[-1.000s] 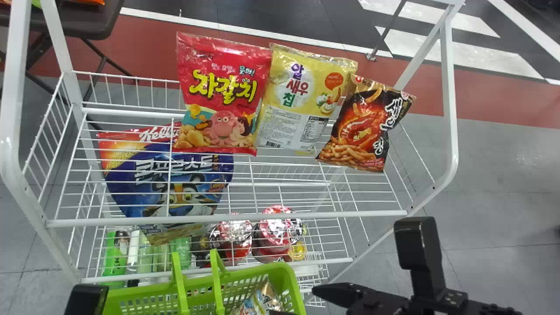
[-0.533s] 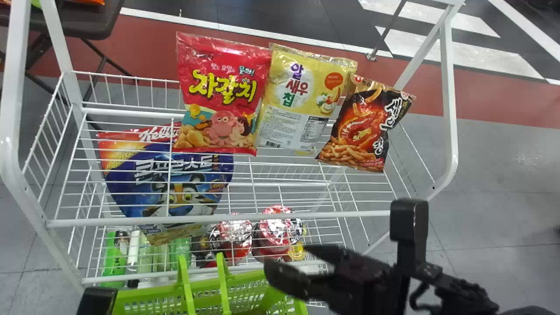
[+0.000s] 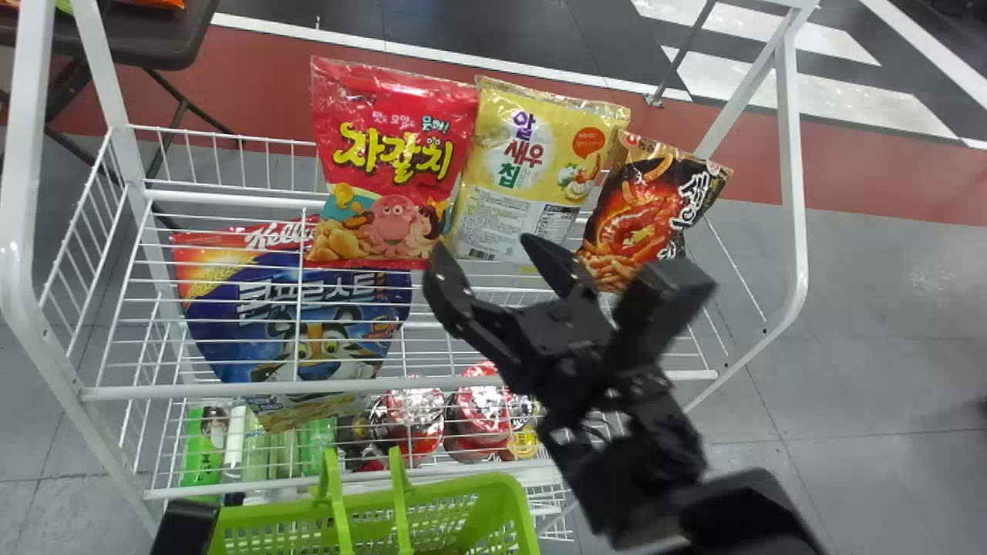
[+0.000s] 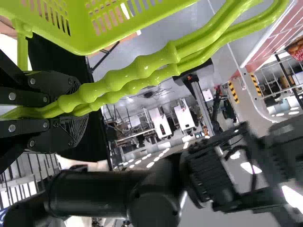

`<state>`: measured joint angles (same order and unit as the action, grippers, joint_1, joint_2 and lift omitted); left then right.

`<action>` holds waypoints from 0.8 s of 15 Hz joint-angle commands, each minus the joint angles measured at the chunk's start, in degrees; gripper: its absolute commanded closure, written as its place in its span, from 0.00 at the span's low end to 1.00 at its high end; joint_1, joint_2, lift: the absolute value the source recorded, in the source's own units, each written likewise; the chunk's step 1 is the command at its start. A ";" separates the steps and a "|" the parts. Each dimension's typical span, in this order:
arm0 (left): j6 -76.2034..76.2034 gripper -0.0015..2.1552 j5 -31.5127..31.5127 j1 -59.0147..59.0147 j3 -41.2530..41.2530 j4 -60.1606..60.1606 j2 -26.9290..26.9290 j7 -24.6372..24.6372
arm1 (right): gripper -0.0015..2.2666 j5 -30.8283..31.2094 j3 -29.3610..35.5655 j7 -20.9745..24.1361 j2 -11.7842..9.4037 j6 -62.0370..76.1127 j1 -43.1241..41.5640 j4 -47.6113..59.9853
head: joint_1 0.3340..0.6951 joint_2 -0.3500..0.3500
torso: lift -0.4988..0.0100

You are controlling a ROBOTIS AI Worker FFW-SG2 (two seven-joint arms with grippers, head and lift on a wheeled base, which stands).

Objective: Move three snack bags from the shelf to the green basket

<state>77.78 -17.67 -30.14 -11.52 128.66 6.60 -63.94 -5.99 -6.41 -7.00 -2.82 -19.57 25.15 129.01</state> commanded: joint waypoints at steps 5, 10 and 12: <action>0.05 0.68 -0.44 -0.01 -0.43 -0.61 0.61 -0.48 | 0.03 4.41 -8.36 8.58 1.06 6.25 -19.52 -23.02 | 1.00 0.11 | 0.89; -0.13 0.68 -0.79 -0.19 0.27 -0.87 0.79 -1.45 | 0.55 5.29 -9.94 7.61 0.97 1.33 -24.97 -26.88 | 1.00 0.20 | 0.89; -0.13 0.68 -0.79 -0.19 0.27 -0.87 0.79 -1.36 | 0.93 5.20 -9.85 6.65 0.97 -0.96 -24.35 -26.44 | 1.00 0.22 | 0.89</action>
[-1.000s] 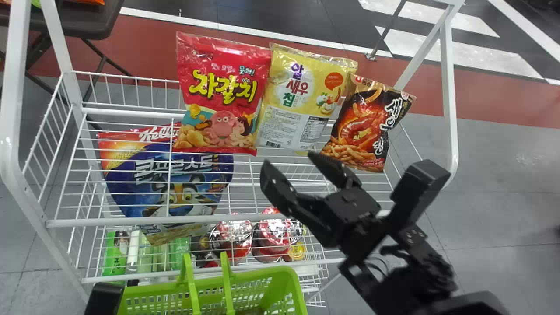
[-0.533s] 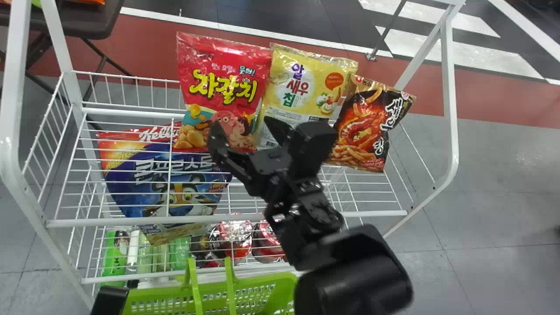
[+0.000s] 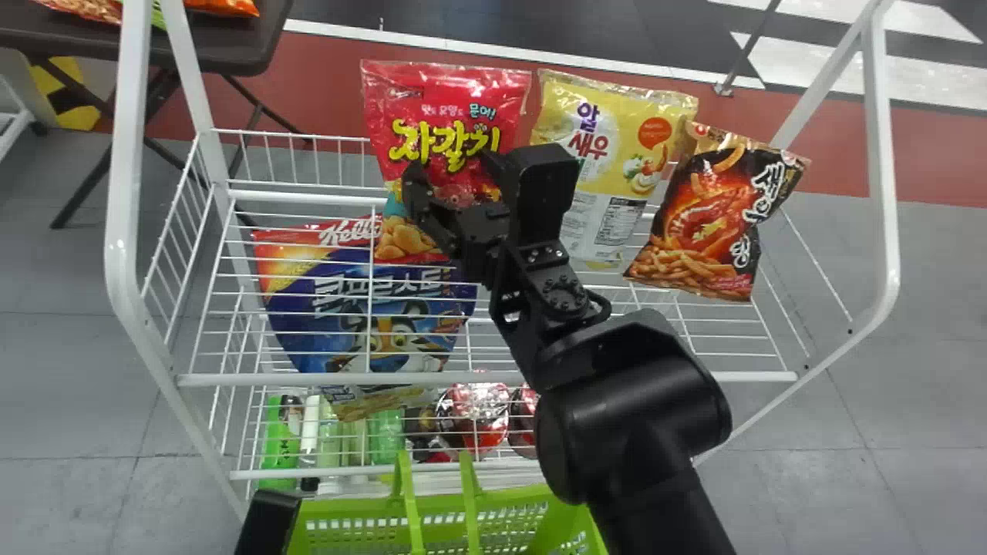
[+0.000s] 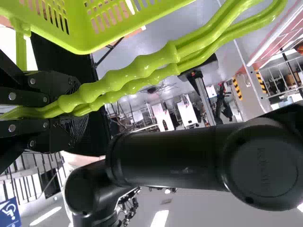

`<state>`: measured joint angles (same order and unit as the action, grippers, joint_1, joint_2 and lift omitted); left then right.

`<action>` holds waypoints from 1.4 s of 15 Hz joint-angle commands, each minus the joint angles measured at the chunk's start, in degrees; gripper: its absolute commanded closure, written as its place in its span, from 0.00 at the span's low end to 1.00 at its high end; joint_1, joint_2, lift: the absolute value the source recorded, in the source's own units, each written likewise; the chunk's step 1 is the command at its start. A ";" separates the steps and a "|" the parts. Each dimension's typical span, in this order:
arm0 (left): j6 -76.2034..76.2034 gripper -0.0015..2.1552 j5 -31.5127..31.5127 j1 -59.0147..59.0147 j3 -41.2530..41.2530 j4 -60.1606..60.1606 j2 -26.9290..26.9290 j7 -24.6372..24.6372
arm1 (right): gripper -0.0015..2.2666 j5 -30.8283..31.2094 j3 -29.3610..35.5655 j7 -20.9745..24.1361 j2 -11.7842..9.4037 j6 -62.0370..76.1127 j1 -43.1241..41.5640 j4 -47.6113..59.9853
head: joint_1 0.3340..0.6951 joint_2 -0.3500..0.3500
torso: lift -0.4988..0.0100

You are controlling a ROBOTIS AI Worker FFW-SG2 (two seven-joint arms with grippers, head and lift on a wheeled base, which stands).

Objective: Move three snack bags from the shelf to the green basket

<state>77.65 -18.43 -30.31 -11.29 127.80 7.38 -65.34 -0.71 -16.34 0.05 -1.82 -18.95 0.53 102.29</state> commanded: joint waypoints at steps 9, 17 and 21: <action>-0.17 0.68 -0.03 -0.62 0.04 0.79 0.00 0.03 | 0.99 -1.75 1.93 -8.04 -1.43 -11.24 5.36 12.85 | 1.00 0.24 | 0.89; -1.58 0.68 0.50 0.08 0.04 0.79 -0.44 1.44 | 0.99 -10.36 16.52 -11.65 -10.13 -45.34 22.50 49.58 | 1.00 0.03 | 0.89; -1.93 0.68 0.85 0.43 -0.66 -0.18 -0.79 2.32 | 0.99 -11.24 23.81 -14.72 -11.10 -60.81 30.93 56.88 | 1.00 0.00 | 0.89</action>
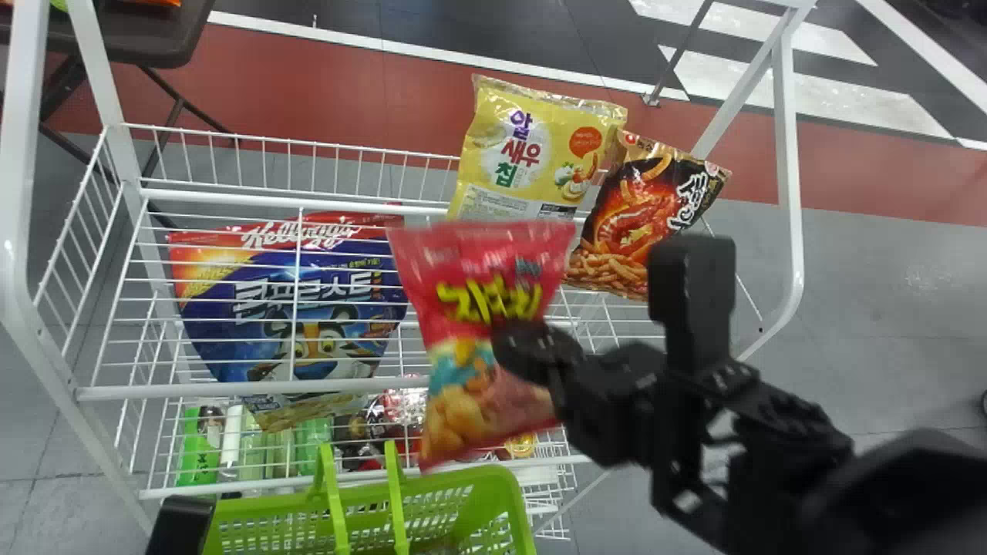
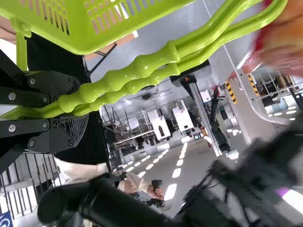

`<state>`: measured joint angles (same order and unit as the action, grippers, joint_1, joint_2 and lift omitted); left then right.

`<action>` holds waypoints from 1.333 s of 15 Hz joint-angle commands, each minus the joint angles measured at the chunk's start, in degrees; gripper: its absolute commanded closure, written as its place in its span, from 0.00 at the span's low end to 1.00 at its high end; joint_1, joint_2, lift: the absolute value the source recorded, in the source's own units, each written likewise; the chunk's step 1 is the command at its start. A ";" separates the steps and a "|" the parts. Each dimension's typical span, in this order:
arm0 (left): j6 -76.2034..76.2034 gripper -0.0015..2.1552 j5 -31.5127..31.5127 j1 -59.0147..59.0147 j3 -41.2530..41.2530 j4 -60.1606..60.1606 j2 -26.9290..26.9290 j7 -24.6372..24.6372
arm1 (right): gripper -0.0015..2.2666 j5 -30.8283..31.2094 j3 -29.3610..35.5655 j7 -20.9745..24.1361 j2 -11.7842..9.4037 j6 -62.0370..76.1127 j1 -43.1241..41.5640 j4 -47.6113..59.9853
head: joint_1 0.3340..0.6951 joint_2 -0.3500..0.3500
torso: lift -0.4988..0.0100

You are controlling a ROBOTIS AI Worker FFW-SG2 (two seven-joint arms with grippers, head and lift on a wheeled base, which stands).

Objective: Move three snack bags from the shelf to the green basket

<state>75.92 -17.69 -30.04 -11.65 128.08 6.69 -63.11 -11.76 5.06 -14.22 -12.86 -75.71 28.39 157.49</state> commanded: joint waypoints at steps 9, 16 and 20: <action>-2.13 0.68 0.11 0.60 -0.57 -1.16 -0.54 0.18 | 0.99 -2.12 2.94 -9.86 5.66 -14.37 11.34 4.32 | 1.00 0.00 | 0.89; -2.30 0.68 0.11 0.16 -1.10 -0.55 -0.36 0.27 | 0.99 -1.51 -1.72 -8.19 5.57 -14.37 10.46 -6.58 | 1.00 0.00 | 0.89; -2.13 0.68 0.28 0.07 -1.45 -0.28 -0.36 0.36 | 0.99 -0.63 -3.57 -8.10 5.39 -14.37 8.88 -9.66 | 1.00 0.00 | 0.89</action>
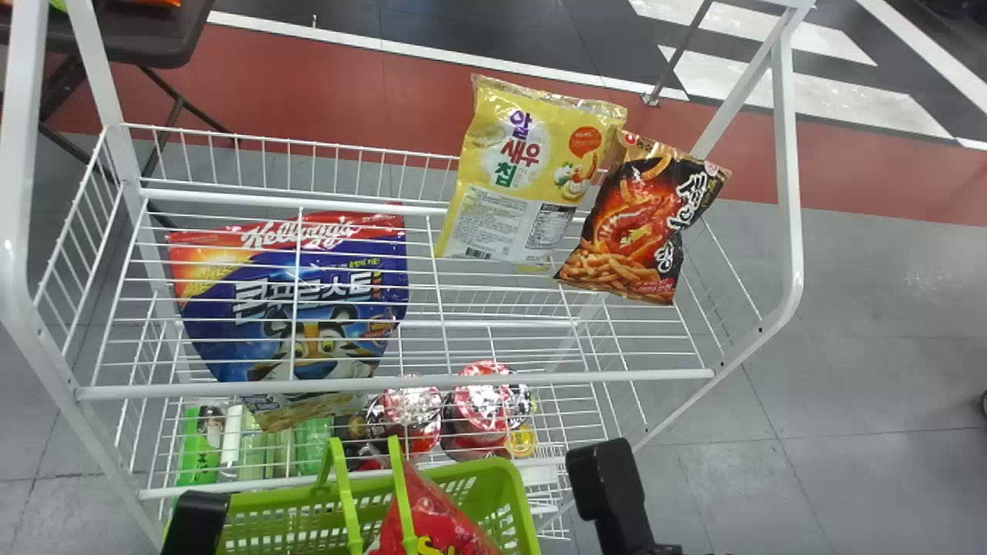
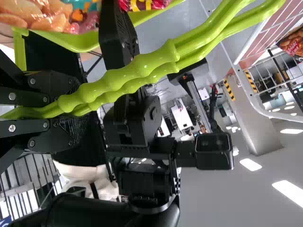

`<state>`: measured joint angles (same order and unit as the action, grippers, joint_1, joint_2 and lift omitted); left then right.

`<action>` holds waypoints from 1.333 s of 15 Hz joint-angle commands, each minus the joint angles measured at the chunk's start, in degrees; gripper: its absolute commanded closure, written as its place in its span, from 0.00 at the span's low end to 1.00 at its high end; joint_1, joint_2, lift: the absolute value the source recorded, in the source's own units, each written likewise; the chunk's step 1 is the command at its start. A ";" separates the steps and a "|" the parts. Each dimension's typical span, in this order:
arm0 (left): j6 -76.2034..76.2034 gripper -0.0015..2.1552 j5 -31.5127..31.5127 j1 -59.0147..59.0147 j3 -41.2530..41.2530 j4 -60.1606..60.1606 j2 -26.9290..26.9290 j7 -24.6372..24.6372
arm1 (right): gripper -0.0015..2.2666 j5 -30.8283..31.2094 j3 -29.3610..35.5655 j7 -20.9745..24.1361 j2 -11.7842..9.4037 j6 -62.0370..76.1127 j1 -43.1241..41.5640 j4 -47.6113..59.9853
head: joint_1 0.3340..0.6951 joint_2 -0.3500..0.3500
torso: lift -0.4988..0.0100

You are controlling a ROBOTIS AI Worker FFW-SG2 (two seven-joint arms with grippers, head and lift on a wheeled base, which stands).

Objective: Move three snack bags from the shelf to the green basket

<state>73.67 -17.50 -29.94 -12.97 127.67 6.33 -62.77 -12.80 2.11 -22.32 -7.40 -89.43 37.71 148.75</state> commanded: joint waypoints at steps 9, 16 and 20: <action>-0.05 0.68 0.09 -0.29 -0.56 0.21 0.09 0.19 | 0.00 6.56 -3.16 -2.47 -1.66 -0.65 -0.09 2.34 | 1.00 0.00 | 0.89; -0.58 0.68 0.09 0.41 -0.56 -0.41 -0.09 0.19 | 0.02 5.86 6.68 -2.38 0.98 -0.65 1.49 11.74 | 1.00 0.00 | 0.89; -0.58 0.68 0.09 0.41 -0.65 -0.49 -0.09 0.19 | 0.03 3.13 9.32 -1.59 2.56 16.70 0.35 1.90 | 1.00 0.00 | 0.89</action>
<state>73.02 -17.40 -29.53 -13.62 127.19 6.23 -62.62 -7.96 10.42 -23.89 -5.39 -83.39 38.90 154.92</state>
